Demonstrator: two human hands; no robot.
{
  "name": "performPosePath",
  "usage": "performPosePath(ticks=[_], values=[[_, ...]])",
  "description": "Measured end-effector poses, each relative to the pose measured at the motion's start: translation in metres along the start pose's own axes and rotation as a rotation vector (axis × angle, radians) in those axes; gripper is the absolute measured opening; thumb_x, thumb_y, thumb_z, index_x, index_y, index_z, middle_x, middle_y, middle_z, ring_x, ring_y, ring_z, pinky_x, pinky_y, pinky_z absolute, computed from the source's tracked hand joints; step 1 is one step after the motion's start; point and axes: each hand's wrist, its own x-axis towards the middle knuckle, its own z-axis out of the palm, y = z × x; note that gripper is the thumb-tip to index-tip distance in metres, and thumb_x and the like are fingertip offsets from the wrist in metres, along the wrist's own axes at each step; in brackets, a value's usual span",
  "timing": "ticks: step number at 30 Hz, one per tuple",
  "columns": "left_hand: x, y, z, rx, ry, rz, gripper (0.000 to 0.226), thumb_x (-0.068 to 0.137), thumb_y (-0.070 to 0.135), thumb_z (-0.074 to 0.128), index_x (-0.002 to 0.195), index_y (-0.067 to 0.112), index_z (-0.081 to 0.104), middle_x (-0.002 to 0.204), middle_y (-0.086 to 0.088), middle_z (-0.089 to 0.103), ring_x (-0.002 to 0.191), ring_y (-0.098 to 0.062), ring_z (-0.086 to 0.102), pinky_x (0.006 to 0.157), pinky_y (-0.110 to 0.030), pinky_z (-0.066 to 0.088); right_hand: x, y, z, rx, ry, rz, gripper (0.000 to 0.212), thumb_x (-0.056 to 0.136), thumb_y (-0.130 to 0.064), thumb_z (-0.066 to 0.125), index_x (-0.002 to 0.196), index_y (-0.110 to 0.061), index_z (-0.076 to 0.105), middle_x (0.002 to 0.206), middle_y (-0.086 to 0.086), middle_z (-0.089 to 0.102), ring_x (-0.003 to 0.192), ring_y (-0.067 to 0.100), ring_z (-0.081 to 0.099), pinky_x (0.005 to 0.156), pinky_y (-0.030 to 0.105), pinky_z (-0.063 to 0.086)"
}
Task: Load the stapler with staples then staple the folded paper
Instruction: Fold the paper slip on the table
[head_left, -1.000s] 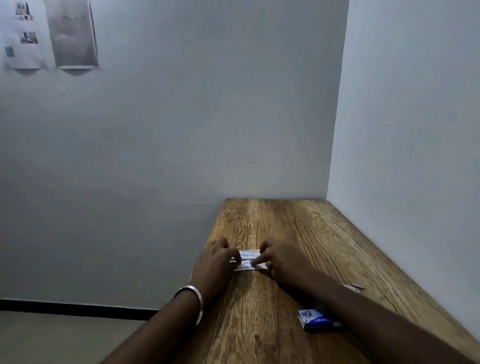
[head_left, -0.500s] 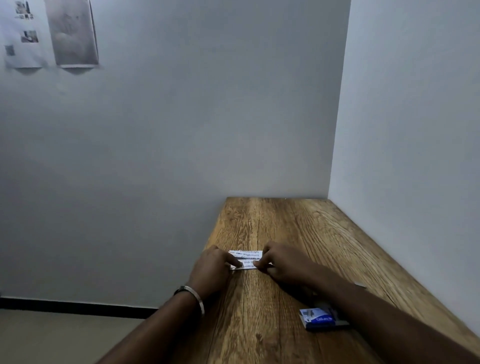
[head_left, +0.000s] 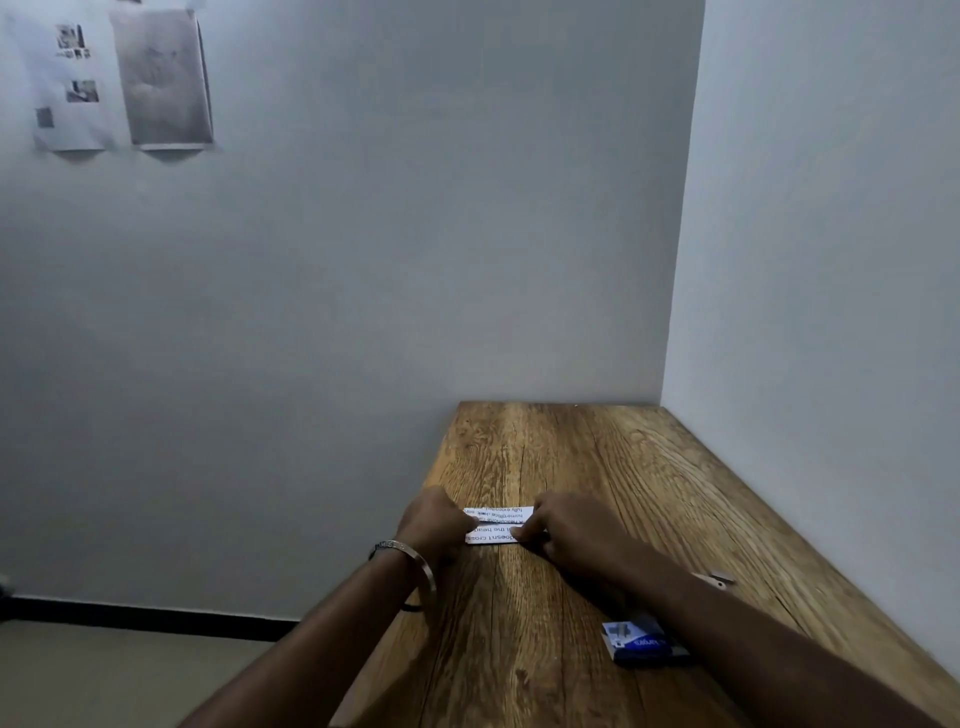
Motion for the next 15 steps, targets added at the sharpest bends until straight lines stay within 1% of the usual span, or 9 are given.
performPosePath(ticks=[2, 3, 5, 7, 9, 10, 12, 13, 15], values=[[0.001, -0.001, 0.000, -0.108, 0.003, -0.046, 0.021, 0.089, 0.013, 0.069, 0.100, -0.005, 0.067, 0.094, -0.020, 0.073, 0.074, -0.026, 0.065, 0.069, -0.035, 0.052, -0.001, 0.000, 0.000, -0.004, -0.001, 0.008, 0.028, 0.094, -0.040, 0.062, 0.118, -0.029, 0.071, 0.103, -0.005, 0.064, 0.084, 0.008, 0.054, 0.062, 0.022, 0.035], [0.001, -0.001, 0.000, -0.145, 0.005, -0.063, 0.020, 0.089, 0.012, 0.070, 0.099, -0.005, 0.067, 0.095, -0.021, 0.073, 0.073, -0.024, 0.063, 0.069, -0.035, 0.052, -0.001, 0.000, 0.001, -0.004, -0.002, 0.011, 0.029, 0.093, -0.039, 0.063, 0.119, -0.029, 0.070, 0.104, -0.005, 0.065, 0.085, 0.009, 0.055, 0.064, 0.022, 0.036], [0.002, -0.001, 0.000, -0.225, 0.000, -0.100, 0.018, 0.088, 0.010, 0.071, 0.097, -0.005, 0.065, 0.096, -0.022, 0.073, 0.075, -0.024, 0.065, 0.077, -0.038, 0.056, 0.000, 0.001, 0.000, 0.001, -0.008, 0.014, 0.029, 0.093, -0.038, 0.064, 0.120, -0.030, 0.069, 0.107, -0.005, 0.066, 0.089, 0.009, 0.057, 0.067, 0.022, 0.039], [0.003, 0.000, 0.001, -0.299, -0.015, -0.123, 0.020, 0.086, 0.007, 0.073, 0.098, -0.008, 0.064, 0.097, -0.022, 0.073, 0.078, -0.025, 0.067, 0.084, -0.040, 0.057, 0.001, 0.002, -0.001, 0.004, -0.018, 0.015, 0.029, 0.093, -0.037, 0.065, 0.120, -0.031, 0.069, 0.109, -0.005, 0.067, 0.090, 0.009, 0.059, 0.068, 0.022, 0.040], [0.001, 0.000, 0.002, -0.338, -0.029, -0.137, 0.020, 0.084, 0.004, 0.074, 0.097, -0.009, 0.064, 0.098, -0.024, 0.072, 0.080, -0.026, 0.067, 0.084, -0.040, 0.057, 0.001, 0.003, -0.002, 0.017, -0.030, 0.020, 0.028, 0.092, -0.035, 0.065, 0.120, -0.031, 0.070, 0.110, -0.005, 0.069, 0.085, 0.005, 0.057, 0.065, 0.021, 0.037], [-0.001, 0.000, 0.002, -0.358, -0.033, -0.141, 0.018, 0.084, 0.002, 0.074, 0.094, -0.008, 0.063, 0.098, -0.025, 0.072, 0.078, -0.026, 0.068, 0.080, -0.039, 0.058, 0.002, 0.003, -0.002, 0.026, -0.030, 0.023, 0.027, 0.092, -0.034, 0.066, 0.119, -0.032, 0.071, 0.110, -0.005, 0.069, 0.080, 0.002, 0.053, 0.062, 0.019, 0.035], [-0.005, 0.000, 0.001, -0.410, -0.061, -0.154, 0.014, 0.083, -0.002, 0.073, 0.090, -0.008, 0.061, 0.100, -0.026, 0.071, 0.070, -0.023, 0.067, 0.063, -0.030, 0.056, 0.002, 0.004, -0.001, 0.038, -0.029, 0.027, 0.027, 0.091, -0.033, 0.067, 0.118, -0.032, 0.071, 0.111, -0.005, 0.070, 0.075, 0.000, 0.048, 0.057, 0.016, 0.029], [-0.007, 0.000, 0.000, -0.437, -0.076, -0.165, 0.016, 0.084, -0.003, 0.072, 0.093, -0.009, 0.060, 0.102, -0.027, 0.071, 0.068, -0.023, 0.067, 0.055, -0.025, 0.054, 0.002, 0.004, -0.001, 0.042, -0.028, 0.028, 0.027, 0.091, -0.033, 0.067, 0.118, -0.033, 0.071, 0.111, -0.005, 0.070, 0.077, 0.000, 0.047, 0.057, 0.015, 0.027], [-0.011, 0.004, -0.003, -0.509, -0.094, -0.189, 0.032, 0.084, -0.007, 0.069, 0.111, -0.016, 0.055, 0.104, -0.029, 0.070, 0.075, -0.027, 0.071, 0.049, -0.023, 0.053, 0.000, 0.005, 0.000, 0.050, -0.025, 0.027, 0.028, 0.091, -0.033, 0.067, 0.119, -0.033, 0.071, 0.111, -0.005, 0.070, 0.078, -0.001, 0.047, 0.056, 0.014, 0.025]])
